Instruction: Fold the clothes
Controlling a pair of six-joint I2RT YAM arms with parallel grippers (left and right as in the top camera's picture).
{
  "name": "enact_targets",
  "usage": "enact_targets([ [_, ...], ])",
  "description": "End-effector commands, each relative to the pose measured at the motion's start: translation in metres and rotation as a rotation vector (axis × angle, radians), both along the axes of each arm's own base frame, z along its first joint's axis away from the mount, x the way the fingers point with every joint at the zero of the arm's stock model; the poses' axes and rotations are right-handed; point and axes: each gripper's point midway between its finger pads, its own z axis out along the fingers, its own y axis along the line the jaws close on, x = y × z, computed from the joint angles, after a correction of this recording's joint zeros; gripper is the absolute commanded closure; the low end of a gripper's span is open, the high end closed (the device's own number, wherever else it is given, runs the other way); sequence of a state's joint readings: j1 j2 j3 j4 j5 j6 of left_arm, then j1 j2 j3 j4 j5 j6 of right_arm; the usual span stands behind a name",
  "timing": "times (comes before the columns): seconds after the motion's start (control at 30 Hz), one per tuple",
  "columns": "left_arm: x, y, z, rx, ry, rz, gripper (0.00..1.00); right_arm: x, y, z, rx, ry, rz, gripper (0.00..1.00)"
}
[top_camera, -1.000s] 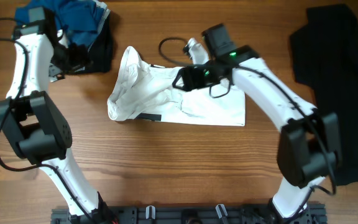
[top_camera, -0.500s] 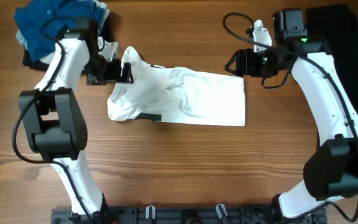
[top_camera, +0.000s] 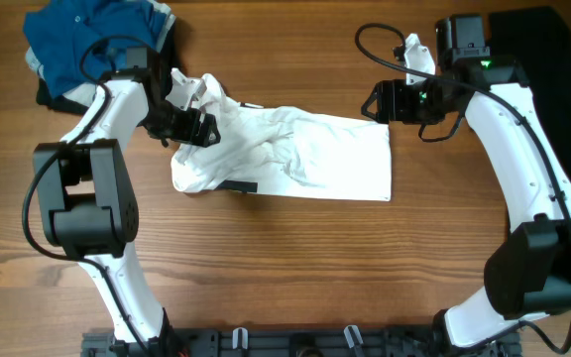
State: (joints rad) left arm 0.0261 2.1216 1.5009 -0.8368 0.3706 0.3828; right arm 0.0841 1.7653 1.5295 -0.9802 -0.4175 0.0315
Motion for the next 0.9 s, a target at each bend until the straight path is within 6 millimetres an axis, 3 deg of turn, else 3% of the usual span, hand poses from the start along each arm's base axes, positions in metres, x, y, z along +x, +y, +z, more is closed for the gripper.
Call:
enact_targets([
  [0.0,-0.013,0.001,-0.016,0.016,0.028,-0.025,0.19,0.002,0.0,0.005,-0.012,-0.026,0.009,0.26],
  [0.07,-0.02,-0.002,-0.022,0.013,0.044,-0.031,0.42,0.002,0.0,0.005,-0.01,-0.023,0.003,0.26],
  [0.1,-0.024,-0.003,-0.024,0.012,0.054,-0.031,0.6,0.002,0.0,0.005,-0.01,-0.022,0.004,0.26],
  [0.13,-0.025,-0.003,-0.028,0.01,0.063,0.002,0.91,0.002,-0.001,0.004,-0.016,-0.019,0.002,0.27],
  [0.17,-0.024,-0.002,-0.031,0.006,0.07,0.043,0.96,0.001,-0.003,0.003,-0.023,-0.015,-0.002,0.27],
  [0.27,-0.017,0.007,-0.032,-0.005,0.072,0.157,0.96,-0.003,-0.005,-0.007,-0.037,0.008,-0.006,0.33],
  [0.3,-0.015,0.01,-0.031,-0.007,0.07,0.173,0.96,-0.005,-0.005,-0.011,-0.037,0.016,-0.006,0.4],
  [0.43,-0.011,0.027,-0.009,-0.014,0.075,0.258,0.96,-0.013,0.002,-0.03,0.005,0.047,0.009,0.87],
  [0.47,-0.011,0.029,-0.003,-0.016,0.071,0.272,0.96,-0.015,0.005,-0.034,0.02,0.052,0.014,0.93],
  [0.6,-0.01,0.036,0.039,-0.026,0.022,0.327,0.96,-0.03,0.017,-0.062,0.105,0.093,0.039,0.96],
  [0.7,-0.013,0.032,0.059,-0.027,-0.011,0.316,0.96,-0.033,0.026,-0.083,0.158,0.112,0.029,0.96],
  [0.87,-0.014,0.016,0.072,-0.029,-0.038,0.277,0.96,-0.039,0.032,-0.121,0.162,0.167,0.01,0.96],
])
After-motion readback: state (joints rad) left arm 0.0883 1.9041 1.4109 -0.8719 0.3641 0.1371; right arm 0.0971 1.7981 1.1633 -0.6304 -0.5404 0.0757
